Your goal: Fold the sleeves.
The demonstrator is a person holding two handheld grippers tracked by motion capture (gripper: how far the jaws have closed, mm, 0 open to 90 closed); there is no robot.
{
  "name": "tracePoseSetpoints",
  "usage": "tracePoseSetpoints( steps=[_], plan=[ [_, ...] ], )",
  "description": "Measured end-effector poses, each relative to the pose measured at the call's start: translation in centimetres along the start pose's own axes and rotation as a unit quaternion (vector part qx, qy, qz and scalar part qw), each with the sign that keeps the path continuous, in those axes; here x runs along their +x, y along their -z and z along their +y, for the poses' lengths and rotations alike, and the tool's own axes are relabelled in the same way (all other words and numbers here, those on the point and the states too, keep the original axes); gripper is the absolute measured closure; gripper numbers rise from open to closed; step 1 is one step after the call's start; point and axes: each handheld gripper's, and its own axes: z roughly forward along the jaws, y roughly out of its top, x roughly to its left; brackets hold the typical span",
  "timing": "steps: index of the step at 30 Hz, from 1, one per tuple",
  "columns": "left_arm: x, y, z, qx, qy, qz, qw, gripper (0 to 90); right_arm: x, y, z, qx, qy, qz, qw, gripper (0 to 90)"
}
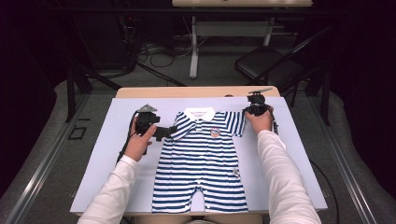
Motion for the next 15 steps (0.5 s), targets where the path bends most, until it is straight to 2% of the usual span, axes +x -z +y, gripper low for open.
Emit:
tracePoseSetpoints(
  steps=[15],
  plan=[
    [0.0, 0.1, 0.0, -0.001, 0.001, 0.001, 1.0000, 0.9, 0.9, 1.7, 0.5, -0.014, 0.019, 0.016, 0.9996, 89.4]
  ],
)
